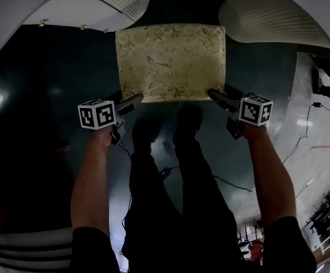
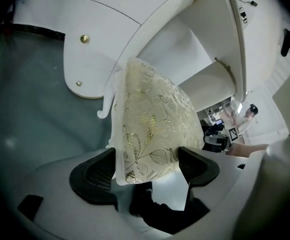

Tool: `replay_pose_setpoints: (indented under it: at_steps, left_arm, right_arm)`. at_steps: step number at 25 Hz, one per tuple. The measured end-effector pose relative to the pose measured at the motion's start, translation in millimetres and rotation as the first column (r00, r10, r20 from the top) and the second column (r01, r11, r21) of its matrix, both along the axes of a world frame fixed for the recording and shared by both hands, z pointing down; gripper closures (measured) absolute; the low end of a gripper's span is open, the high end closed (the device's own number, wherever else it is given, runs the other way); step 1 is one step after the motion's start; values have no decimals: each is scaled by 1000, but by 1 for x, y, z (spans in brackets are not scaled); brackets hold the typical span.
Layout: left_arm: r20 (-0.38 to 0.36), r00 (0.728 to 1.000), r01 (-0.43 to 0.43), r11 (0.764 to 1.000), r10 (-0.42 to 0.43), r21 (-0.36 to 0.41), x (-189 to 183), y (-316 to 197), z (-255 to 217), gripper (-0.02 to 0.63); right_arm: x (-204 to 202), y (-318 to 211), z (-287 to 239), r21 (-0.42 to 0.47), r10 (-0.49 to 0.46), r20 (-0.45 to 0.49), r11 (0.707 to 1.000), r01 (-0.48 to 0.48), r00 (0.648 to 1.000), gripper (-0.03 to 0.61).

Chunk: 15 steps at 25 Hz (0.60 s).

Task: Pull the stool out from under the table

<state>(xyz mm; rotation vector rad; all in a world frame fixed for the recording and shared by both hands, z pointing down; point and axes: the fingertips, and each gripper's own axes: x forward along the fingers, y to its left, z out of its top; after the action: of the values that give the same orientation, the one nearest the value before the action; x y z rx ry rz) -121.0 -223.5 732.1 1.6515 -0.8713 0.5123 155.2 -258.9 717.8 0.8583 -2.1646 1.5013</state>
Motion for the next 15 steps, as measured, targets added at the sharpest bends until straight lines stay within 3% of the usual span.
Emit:
replay_pose_setpoints:
  at_steps: [15]
  left_arm:
    - [73, 997, 45, 995, -38, -93, 3, 4, -5, 216]
  right_arm:
    - [2, -3, 9, -135, -114, -13, 985, 112, 993, 288]
